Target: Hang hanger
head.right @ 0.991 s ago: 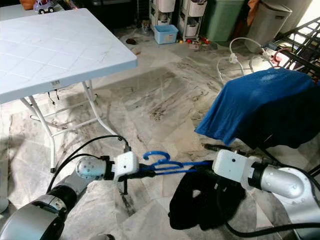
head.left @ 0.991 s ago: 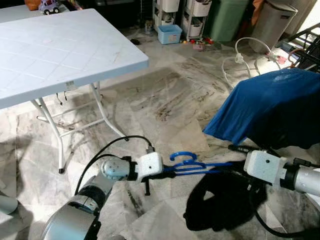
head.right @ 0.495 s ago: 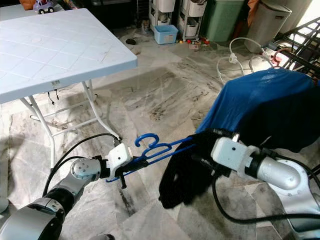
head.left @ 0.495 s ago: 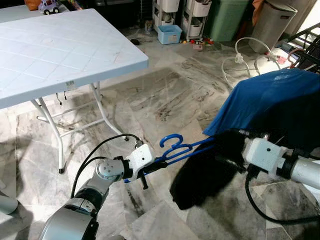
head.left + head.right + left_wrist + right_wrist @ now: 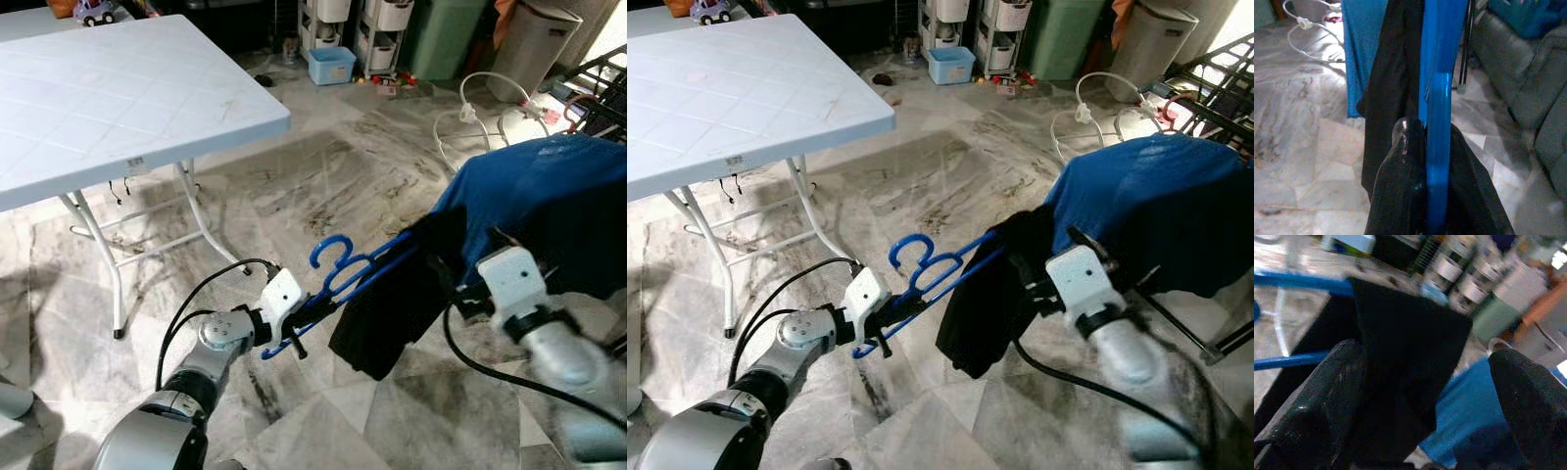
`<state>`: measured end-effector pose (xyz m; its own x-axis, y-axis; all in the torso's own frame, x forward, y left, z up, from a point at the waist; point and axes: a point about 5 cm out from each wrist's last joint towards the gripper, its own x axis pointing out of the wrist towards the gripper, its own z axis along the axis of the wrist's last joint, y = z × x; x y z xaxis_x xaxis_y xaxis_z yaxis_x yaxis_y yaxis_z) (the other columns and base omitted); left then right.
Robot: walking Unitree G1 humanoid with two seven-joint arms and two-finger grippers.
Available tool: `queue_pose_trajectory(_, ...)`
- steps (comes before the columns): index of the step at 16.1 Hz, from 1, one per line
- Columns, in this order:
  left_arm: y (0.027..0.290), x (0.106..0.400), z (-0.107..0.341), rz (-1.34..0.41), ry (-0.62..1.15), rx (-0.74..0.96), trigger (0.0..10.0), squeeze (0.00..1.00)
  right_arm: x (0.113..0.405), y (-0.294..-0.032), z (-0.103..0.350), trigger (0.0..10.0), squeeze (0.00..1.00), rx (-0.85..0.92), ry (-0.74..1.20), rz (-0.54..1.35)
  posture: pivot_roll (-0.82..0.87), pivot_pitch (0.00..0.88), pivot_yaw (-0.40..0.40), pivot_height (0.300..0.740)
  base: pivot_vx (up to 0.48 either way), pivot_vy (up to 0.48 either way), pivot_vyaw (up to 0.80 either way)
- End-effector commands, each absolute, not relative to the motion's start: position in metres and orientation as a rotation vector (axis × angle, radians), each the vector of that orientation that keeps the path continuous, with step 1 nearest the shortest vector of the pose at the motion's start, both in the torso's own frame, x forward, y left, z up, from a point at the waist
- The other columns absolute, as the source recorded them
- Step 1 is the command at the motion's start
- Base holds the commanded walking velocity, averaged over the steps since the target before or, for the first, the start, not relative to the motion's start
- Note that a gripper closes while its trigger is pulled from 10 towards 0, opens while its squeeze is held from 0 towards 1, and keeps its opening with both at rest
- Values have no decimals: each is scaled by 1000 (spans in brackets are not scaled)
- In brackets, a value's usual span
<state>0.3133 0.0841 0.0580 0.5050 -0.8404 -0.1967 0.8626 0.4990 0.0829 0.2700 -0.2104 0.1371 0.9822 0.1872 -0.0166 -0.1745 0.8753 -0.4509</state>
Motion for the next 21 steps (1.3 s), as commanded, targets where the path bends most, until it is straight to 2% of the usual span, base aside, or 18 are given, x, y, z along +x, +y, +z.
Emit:
queue_pose_trajectory(1, 78, 321, 73, -1040, 63, 169, 0, 0, 268, -217, 130, 10000, 937, -458, 8, 124, 21, 81, -68, 740, 0, 0, 0)
queue_pose_trajectory(2, 75, 321, 75, -1050, 55, 166, 0, 0, 268, -215, 123, 10000, 937, -430, 30, 111, 16, 82, -65, 740, 0, 0, 0)
queue_pose_trajectory(3, 73, 322, 77, -1057, 47, 161, 0, 0, 267, -213, 117, 10000, 886, -424, 50, 112, 13, 82, -62, 740, 0, 0, 0)
queue_pose_trajectory(4, 70, 322, 80, -1068, 32, 152, 0, 0, 268, -211, 112, 10000, 384, -410, 73, 107, 11, 81, -63, 740, 0, 0, 0)
queue_pose_trajectory(5, 68, 323, 82, -1079, 21, 146, 0, 0, 269, -210, 109, 10000, 0, -409, 88, 101, 9, 81, -63, 740, 0, 0, 0)
queue_pose_trajectory(10, 68, 319, 93, -1180, -51, 153, 0, 0, 287, -207, 102, 10000, 0, -371, 99, 64, 34, 88, -60, 740, 0, 0, 0)
queue_pose_trajectory(12, 70, 315, 91, -1222, -56, 165, 0, 0, 295, -216, 108, 10000, 0, -367, 69, -24, 50, 91, -61, 740, 0, 0, 0)
queue_pose_trajectory(13, 74, 312, 89, -1234, -52, 171, 0, 0, 299, -224, 115, 0, 0, -353, 40, -88, 52, 91, -61, 740, 0, 0, 0)
queue_pose_trajectory(17, 77, 308, 92, -1274, -80, 189, 0, 0, 297, -252, 116, 0, 0, -335, 37, -249, 59, 89, -65, 740, 0, 0, 0)
queue_pose_trajectory(21, 79, 306, 90, -1269, -69, 191, 0, 0, 290, -261, 115, 0, 0, -311, 29, -286, 49, 90, -60, 740, 0, 0, 0)
